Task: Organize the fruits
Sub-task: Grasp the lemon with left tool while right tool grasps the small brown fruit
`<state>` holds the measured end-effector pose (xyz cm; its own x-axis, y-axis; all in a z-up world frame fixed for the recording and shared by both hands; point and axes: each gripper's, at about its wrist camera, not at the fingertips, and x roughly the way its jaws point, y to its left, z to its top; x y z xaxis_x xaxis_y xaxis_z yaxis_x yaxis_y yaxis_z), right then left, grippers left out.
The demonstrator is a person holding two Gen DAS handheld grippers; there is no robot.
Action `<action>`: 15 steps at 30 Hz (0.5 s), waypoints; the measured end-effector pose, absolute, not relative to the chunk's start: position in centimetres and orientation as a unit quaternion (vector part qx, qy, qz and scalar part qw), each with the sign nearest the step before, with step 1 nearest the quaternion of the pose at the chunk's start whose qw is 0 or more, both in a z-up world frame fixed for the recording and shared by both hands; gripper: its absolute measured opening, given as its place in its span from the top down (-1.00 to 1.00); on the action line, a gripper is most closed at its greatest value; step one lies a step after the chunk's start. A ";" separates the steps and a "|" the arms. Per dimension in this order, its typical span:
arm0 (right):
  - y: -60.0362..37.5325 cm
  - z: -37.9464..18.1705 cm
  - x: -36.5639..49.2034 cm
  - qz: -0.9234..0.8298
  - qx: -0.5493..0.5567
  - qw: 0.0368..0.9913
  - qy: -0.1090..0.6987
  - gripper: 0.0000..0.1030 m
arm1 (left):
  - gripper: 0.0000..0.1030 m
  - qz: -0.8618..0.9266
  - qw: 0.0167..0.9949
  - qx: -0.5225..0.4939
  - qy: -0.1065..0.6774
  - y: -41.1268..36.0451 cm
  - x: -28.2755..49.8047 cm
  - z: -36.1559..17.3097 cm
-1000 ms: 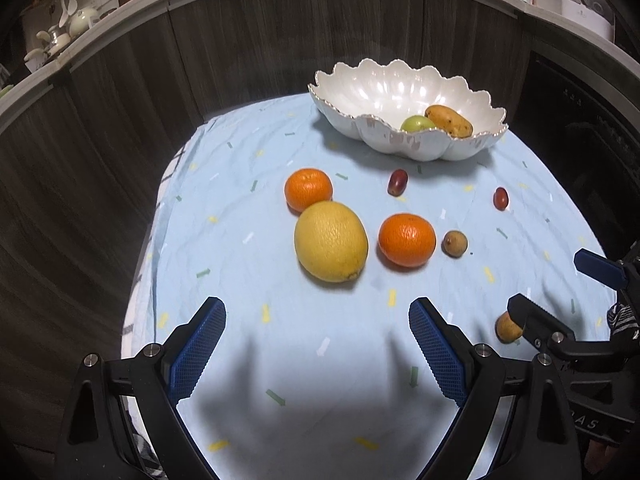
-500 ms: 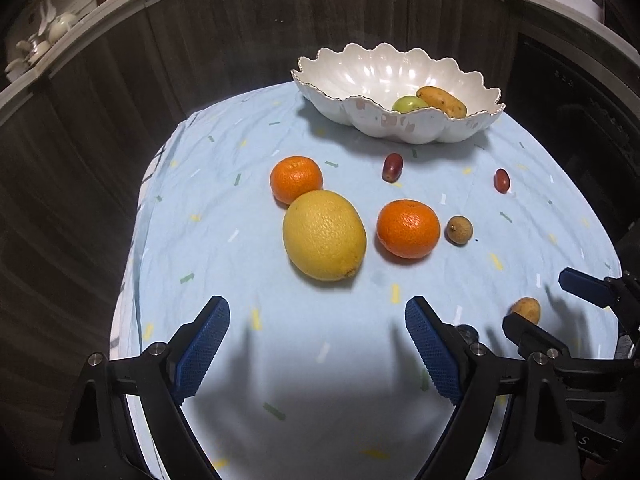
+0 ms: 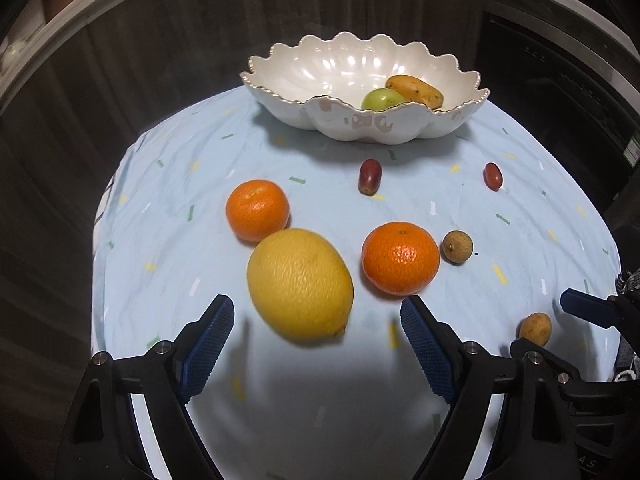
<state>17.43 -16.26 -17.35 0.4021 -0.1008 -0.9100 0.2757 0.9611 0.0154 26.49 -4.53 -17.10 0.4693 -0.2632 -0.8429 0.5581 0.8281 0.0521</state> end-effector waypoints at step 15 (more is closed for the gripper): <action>-15.9 -18.1 18.0 -0.125 0.088 0.822 0.549 -0.12 | -0.46 -0.271 0.831 0.175 0.453 -4.8 27.6 -18.1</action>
